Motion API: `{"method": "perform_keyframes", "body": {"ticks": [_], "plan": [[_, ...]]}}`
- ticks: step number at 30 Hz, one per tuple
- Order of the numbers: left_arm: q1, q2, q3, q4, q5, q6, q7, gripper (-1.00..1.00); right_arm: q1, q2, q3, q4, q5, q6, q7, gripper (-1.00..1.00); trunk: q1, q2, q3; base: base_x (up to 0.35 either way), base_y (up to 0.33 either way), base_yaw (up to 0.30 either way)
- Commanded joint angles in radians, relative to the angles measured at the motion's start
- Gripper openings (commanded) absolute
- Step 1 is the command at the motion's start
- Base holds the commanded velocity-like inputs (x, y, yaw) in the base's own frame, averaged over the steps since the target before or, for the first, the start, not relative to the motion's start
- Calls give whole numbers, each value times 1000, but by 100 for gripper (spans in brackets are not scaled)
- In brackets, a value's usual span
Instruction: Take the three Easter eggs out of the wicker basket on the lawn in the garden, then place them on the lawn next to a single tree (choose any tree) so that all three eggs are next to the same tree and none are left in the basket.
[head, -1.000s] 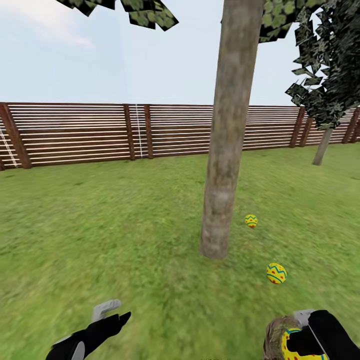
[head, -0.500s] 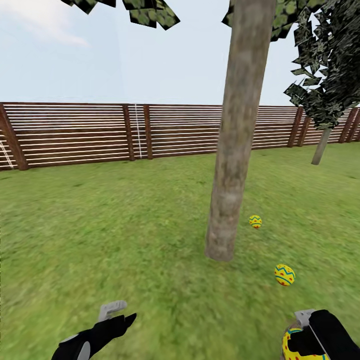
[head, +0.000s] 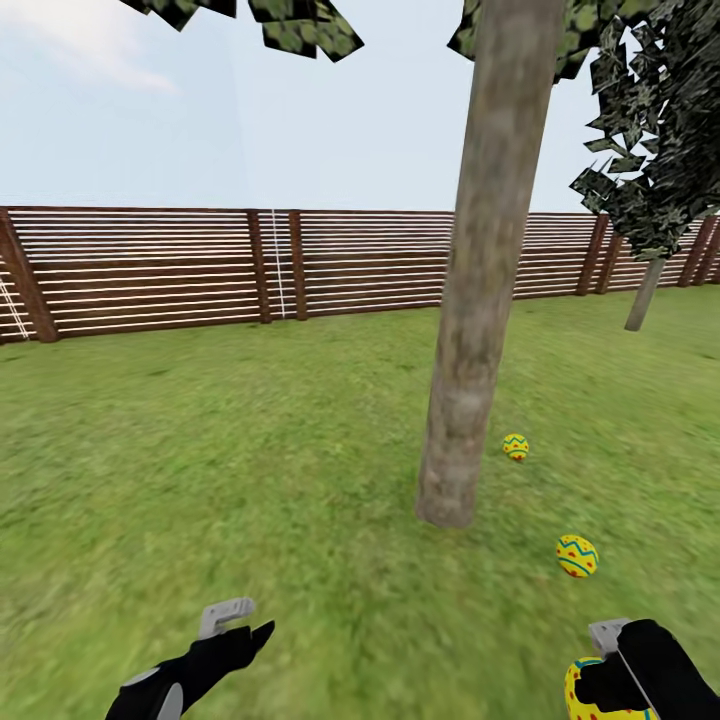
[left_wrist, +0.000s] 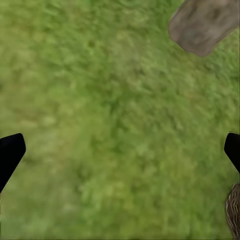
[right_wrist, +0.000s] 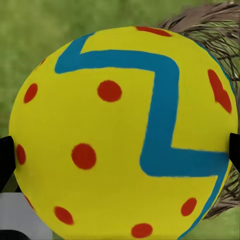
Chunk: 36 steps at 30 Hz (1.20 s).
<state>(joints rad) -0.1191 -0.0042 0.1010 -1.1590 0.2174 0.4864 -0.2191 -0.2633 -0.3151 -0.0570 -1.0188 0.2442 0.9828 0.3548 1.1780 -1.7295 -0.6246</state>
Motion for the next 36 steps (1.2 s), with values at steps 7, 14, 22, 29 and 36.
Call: {"method": "perform_keyframes", "body": {"ticks": [7, 14, 22, 29, 36], "plan": [[-1, 1, -18, 0, 8, 8, 0, 100, -1, 0, -1, -1, 10, 2, 10, -100, 0, -1, -1, 107, 301, 0], [-1, 0, -17, 26, 8, 6, 0, 100, -1, -1, -16, -2, 9, 2, 10, -100, 0, -1, -1, 3, 342, 0], [-1, 1, -17, 27, 8, 3, -2, 100, -1, -2, -38, -3, 9, 2, 10, -100, 0, -1, -1, 0, 344, 0], [-1, 1, -12, 27, 13, 3, -3, 100, -1, 1, -37, -3, 10, 1, 11, -100, 0, -1, 1, 0, 345, -184], [-1, 1, -9, 48, 15, 1, -2, 100, -1, 0, -38, -4, 9, 1, 11, -100, 0, -1, 1, 0, 345, -296]]}}
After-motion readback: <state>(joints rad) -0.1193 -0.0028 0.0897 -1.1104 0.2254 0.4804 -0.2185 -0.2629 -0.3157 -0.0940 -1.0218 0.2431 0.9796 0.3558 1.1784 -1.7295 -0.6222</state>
